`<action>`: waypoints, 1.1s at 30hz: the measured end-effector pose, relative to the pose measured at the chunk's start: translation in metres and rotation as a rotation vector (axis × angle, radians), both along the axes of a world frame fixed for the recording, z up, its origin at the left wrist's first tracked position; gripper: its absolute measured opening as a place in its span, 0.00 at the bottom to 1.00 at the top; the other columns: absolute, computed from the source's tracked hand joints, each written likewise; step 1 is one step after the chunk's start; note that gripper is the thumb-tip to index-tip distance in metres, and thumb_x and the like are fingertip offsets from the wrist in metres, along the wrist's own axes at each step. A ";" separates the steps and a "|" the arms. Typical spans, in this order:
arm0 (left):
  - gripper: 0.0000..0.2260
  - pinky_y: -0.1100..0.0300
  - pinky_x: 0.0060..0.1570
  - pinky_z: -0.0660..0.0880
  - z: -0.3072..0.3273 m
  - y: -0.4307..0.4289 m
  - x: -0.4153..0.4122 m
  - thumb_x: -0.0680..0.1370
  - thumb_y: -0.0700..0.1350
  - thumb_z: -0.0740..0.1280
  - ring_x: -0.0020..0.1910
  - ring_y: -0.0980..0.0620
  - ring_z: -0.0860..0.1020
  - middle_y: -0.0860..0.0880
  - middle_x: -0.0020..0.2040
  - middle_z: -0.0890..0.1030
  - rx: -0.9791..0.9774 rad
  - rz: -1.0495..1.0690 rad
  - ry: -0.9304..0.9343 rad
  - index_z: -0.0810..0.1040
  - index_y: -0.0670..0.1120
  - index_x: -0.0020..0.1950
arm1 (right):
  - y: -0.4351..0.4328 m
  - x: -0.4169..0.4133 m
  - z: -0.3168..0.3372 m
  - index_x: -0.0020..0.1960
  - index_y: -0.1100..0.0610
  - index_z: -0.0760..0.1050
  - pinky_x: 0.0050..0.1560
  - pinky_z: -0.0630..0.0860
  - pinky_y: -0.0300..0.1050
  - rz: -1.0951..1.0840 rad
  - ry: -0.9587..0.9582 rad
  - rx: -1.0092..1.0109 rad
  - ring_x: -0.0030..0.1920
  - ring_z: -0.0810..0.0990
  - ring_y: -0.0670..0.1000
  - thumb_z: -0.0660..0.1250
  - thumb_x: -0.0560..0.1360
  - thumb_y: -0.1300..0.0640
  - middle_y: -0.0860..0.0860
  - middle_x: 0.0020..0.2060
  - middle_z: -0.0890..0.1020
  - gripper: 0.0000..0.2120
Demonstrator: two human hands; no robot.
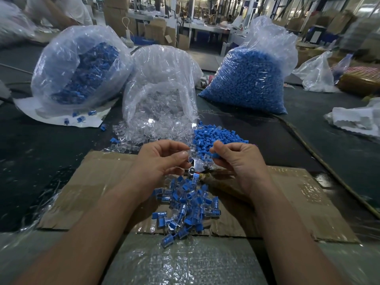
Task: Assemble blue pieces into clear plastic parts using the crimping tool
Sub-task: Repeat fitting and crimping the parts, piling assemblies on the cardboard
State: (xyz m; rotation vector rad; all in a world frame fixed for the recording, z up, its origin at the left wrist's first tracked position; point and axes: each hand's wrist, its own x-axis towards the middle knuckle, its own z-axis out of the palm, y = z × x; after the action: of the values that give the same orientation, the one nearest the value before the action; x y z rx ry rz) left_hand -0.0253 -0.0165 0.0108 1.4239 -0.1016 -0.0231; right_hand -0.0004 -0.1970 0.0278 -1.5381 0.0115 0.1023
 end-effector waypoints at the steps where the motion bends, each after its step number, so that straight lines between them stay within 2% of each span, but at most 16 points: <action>1: 0.08 0.66 0.33 0.76 0.000 0.000 0.000 0.66 0.40 0.68 0.35 0.53 0.82 0.48 0.35 0.83 -0.002 0.000 -0.001 0.79 0.43 0.44 | -0.001 0.001 -0.001 0.37 0.60 0.80 0.31 0.76 0.33 0.016 0.025 -0.002 0.31 0.81 0.45 0.72 0.57 0.52 0.51 0.31 0.84 0.14; 3: 0.09 0.66 0.32 0.76 0.001 0.000 -0.001 0.65 0.40 0.68 0.35 0.53 0.82 0.48 0.35 0.83 -0.009 0.002 -0.004 0.79 0.43 0.44 | -0.003 0.003 -0.004 0.37 0.60 0.81 0.36 0.78 0.36 0.067 0.075 -0.021 0.36 0.83 0.47 0.72 0.57 0.54 0.52 0.34 0.84 0.12; 5: 0.09 0.66 0.33 0.76 0.001 0.000 -0.001 0.65 0.41 0.68 0.35 0.54 0.82 0.48 0.35 0.83 -0.006 0.006 -0.006 0.79 0.43 0.44 | -0.005 0.004 -0.006 0.36 0.57 0.83 0.41 0.80 0.44 0.129 0.103 -0.078 0.41 0.83 0.50 0.73 0.59 0.57 0.53 0.37 0.85 0.06; 7: 0.09 0.67 0.33 0.76 0.001 -0.001 -0.001 0.65 0.41 0.68 0.35 0.54 0.82 0.48 0.35 0.83 -0.002 0.007 -0.006 0.79 0.43 0.44 | -0.005 0.003 -0.007 0.38 0.53 0.84 0.42 0.79 0.47 0.178 0.103 -0.126 0.42 0.83 0.51 0.73 0.62 0.61 0.52 0.38 0.85 0.05; 12: 0.07 0.66 0.32 0.76 0.002 -0.001 -0.002 0.67 0.39 0.67 0.34 0.54 0.82 0.47 0.36 0.84 -0.030 -0.006 0.000 0.78 0.42 0.44 | -0.003 0.003 -0.007 0.36 0.53 0.82 0.39 0.77 0.39 0.143 0.031 -0.047 0.39 0.82 0.47 0.72 0.61 0.58 0.50 0.36 0.84 0.05; 14: 0.05 0.66 0.31 0.76 0.002 -0.002 -0.001 0.70 0.37 0.66 0.34 0.53 0.82 0.47 0.36 0.84 -0.036 -0.010 -0.001 0.78 0.41 0.45 | -0.002 0.003 -0.006 0.39 0.51 0.81 0.39 0.77 0.38 0.125 -0.020 -0.074 0.37 0.81 0.46 0.70 0.67 0.62 0.49 0.35 0.83 0.06; 17: 0.05 0.65 0.31 0.77 0.003 -0.002 -0.001 0.72 0.35 0.65 0.33 0.53 0.82 0.47 0.36 0.84 -0.045 -0.012 0.003 0.78 0.41 0.45 | 0.002 -0.001 -0.002 0.46 0.51 0.79 0.37 0.77 0.36 0.132 -0.088 -0.073 0.33 0.79 0.42 0.61 0.76 0.66 0.48 0.33 0.81 0.13; 22: 0.05 0.65 0.31 0.77 0.002 -0.002 0.000 0.72 0.35 0.65 0.33 0.53 0.81 0.46 0.35 0.83 -0.056 -0.020 0.011 0.78 0.41 0.45 | 0.012 -0.009 0.003 0.48 0.54 0.73 0.36 0.78 0.35 0.155 -0.147 -0.106 0.32 0.78 0.41 0.56 0.79 0.67 0.52 0.37 0.79 0.11; 25: 0.05 0.65 0.31 0.77 0.001 -0.003 0.000 0.70 0.36 0.66 0.33 0.53 0.82 0.46 0.35 0.83 -0.065 -0.021 0.013 0.78 0.41 0.45 | 0.013 -0.009 0.005 0.49 0.54 0.71 0.38 0.78 0.36 0.149 -0.142 -0.109 0.35 0.80 0.43 0.57 0.79 0.66 0.52 0.38 0.81 0.09; 29: 0.09 0.65 0.32 0.77 0.002 -0.004 0.000 0.66 0.40 0.67 0.34 0.53 0.82 0.46 0.35 0.83 -0.074 -0.032 0.017 0.78 0.41 0.45 | 0.012 -0.010 0.002 0.45 0.51 0.74 0.48 0.77 0.38 0.149 -0.257 -0.236 0.42 0.79 0.45 0.62 0.76 0.66 0.47 0.40 0.80 0.10; 31: 0.09 0.66 0.32 0.77 0.001 -0.004 0.000 0.66 0.40 0.67 0.34 0.53 0.82 0.46 0.36 0.84 -0.070 -0.034 0.018 0.78 0.41 0.45 | 0.012 -0.011 0.001 0.42 0.50 0.76 0.46 0.75 0.36 0.115 -0.326 -0.279 0.39 0.75 0.42 0.66 0.73 0.66 0.46 0.37 0.78 0.11; 33: 0.09 0.66 0.32 0.77 0.001 -0.003 0.000 0.67 0.40 0.67 0.34 0.53 0.82 0.46 0.36 0.84 -0.065 -0.033 0.016 0.78 0.42 0.45 | 0.012 -0.012 0.002 0.40 0.51 0.77 0.40 0.75 0.33 0.085 -0.337 -0.239 0.35 0.75 0.41 0.68 0.71 0.67 0.45 0.33 0.78 0.11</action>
State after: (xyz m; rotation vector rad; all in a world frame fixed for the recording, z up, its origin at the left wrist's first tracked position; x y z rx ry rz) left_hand -0.0256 -0.0197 0.0119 1.3568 -0.1112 -0.0581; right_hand -0.0121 -0.1850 0.0296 -1.7785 -0.3192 -0.0947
